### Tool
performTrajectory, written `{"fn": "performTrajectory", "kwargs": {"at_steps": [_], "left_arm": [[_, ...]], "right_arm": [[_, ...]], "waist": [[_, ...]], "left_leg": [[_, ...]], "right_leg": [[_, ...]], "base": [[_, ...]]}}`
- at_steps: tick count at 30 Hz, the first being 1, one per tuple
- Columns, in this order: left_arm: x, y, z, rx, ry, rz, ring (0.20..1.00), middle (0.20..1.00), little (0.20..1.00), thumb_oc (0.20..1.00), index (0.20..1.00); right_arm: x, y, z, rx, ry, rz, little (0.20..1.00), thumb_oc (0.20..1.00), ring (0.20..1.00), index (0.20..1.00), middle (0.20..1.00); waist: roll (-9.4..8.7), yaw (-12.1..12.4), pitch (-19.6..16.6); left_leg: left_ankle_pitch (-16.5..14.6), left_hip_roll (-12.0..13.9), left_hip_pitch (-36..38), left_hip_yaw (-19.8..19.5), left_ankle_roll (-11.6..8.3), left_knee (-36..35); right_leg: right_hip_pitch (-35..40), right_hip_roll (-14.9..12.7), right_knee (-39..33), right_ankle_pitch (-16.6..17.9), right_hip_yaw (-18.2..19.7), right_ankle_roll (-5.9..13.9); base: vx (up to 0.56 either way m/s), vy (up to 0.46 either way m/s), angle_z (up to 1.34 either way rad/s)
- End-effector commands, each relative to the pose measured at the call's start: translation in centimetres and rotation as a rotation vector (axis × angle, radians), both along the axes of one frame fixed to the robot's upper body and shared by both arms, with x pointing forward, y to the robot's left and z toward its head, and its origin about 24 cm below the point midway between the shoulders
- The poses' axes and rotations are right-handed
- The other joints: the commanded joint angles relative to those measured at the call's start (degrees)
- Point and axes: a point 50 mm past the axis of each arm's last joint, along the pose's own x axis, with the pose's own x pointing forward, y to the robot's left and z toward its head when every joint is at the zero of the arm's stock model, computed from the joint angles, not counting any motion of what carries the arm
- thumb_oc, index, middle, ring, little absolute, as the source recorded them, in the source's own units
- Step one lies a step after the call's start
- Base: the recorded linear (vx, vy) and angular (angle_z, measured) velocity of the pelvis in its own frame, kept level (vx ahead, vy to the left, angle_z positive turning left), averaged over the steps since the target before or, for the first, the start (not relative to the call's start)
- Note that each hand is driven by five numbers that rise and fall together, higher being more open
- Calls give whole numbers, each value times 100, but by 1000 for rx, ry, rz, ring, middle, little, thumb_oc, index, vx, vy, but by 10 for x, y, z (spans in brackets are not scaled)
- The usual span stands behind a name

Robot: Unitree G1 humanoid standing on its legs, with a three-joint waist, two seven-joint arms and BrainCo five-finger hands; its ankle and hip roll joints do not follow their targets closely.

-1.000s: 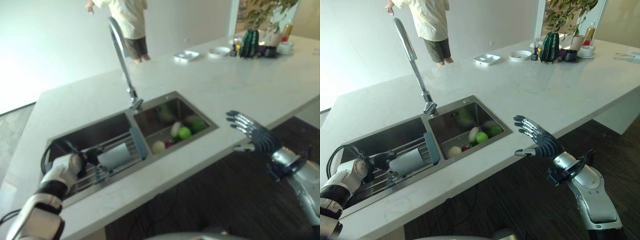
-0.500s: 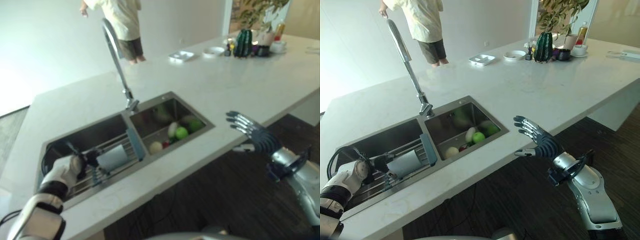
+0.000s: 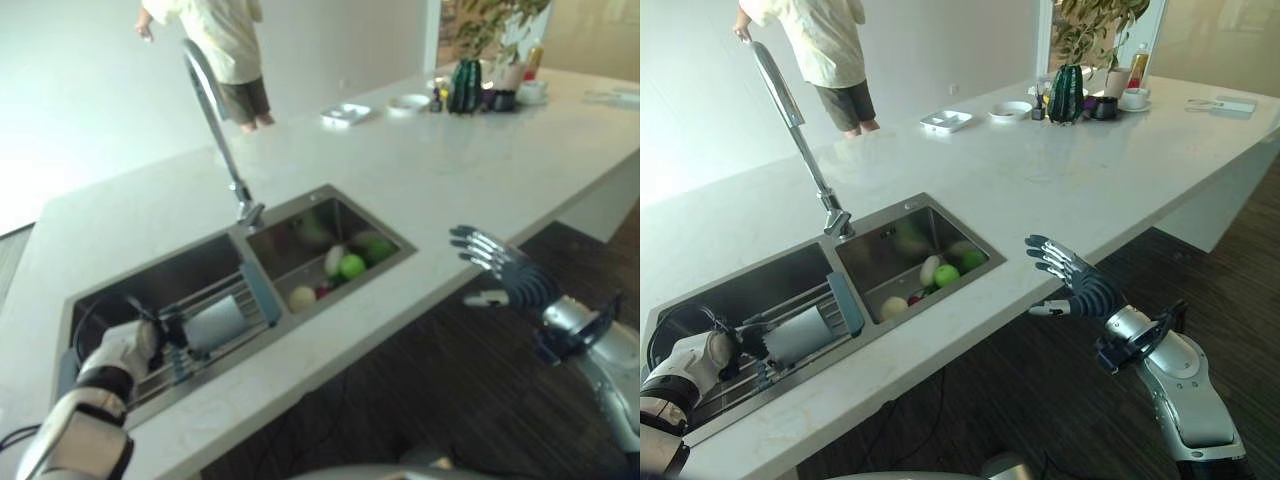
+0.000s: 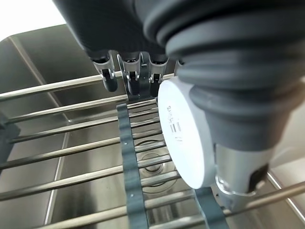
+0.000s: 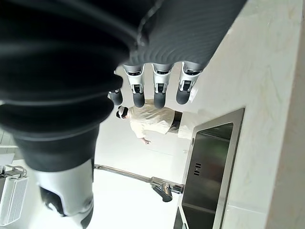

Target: Place the dishes in the dishwasher.

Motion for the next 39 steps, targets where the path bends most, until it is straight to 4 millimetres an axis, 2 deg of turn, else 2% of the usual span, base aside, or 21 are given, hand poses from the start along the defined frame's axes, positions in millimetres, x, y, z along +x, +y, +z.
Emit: {"fn": "performTrajectory", "kwargs": {"at_steps": [1, 7, 18, 25, 26, 28, 33, 39], "left_arm": [[29, 6, 35, 36, -144, 27, 1000, 1000, 1000, 1000, 1000], [25, 11, 32, 53, -157, 44, 1000, 1000, 1000, 1000, 1000], [23, 6, 22, 44, -147, 58, 1000, 1000, 1000, 1000, 1000], [13, 1, 3, 23, -54, 55, 1000, 1000, 1000, 1000, 1000], [11, -4, -3, 17, -38, 50, 846, 846, 846, 846, 846], [9, -15, -15, 15, 24, 6, 200, 200, 200, 200, 200], [-5, -32, -41, 6, 118, -18, 200, 200, 200, 200, 200], [-2, -41, -44, 5, 38, -43, 200, 200, 200, 200, 200]], "right_arm": [[1, 3, 31, 25, -142, 33, 1000, 1000, 1000, 1000, 1000], [-2, -1, 30, -6, -138, 26, 1000, 1000, 1000, 1000, 1000], [-5, -5, 27, -14, -121, 14, 1000, 1000, 1000, 1000, 1000], [-7, -7, 29, -21, -119, 15, 1000, 1000, 1000, 1000, 1000], [-7, -6, 30, -18, -121, 17, 1000, 1000, 1000, 1000, 1000], [-6, -5, 29, -13, -123, 22, 1000, 1000, 1000, 1000, 1000], [-5, 0, 27, -5, -120, 27, 1000, 1000, 1000, 1000, 1000], [-7, 2, 24, 0, -117, 31, 1000, 1000, 1000, 1000, 1000]], "waist": [[124, -16, 86], [91, -83, 107], [56, -163, 99], [56, -236, 133], [54, -248, 140], [50, -271, 140], [25, -313, 139], [7, -288, 176]], "left_leg": [[-164, -35, -140, -482, 207, 45], [-207, -45, -89, -400, 218, 45], [-226, -67, -73, -383, 249, 45], [-232, -73, -50, -325, 268, 45], [-229, -73, -45, -324, 271, 45], [-232, -74, -34, -311, 273, 45], [-243, -80, -23, -338, 287, 45], [-240, -85, -18, -353, 297, 45]], "right_leg": [[367, 2, 248, -604, -81, 380], [397, 7, 201, -596, -117, 399], [348, 24, 259, -617, -37, 391], [314, 48, 300, -636, 21, 382], [307, 54, 309, -634, 37, 379], [310, 68, 315, -645, 57, 375], [283, 69, 372, -670, 91, 392], [288, 64, 372, -657, 75, 385]], "base": [[8, -9, -5], [24, -4, -3], [28, 4, -4], [13, 0, -2], [0, 0, 0], [0, 0, 0], [0, 0, 0], [0, 0, 0]]}}
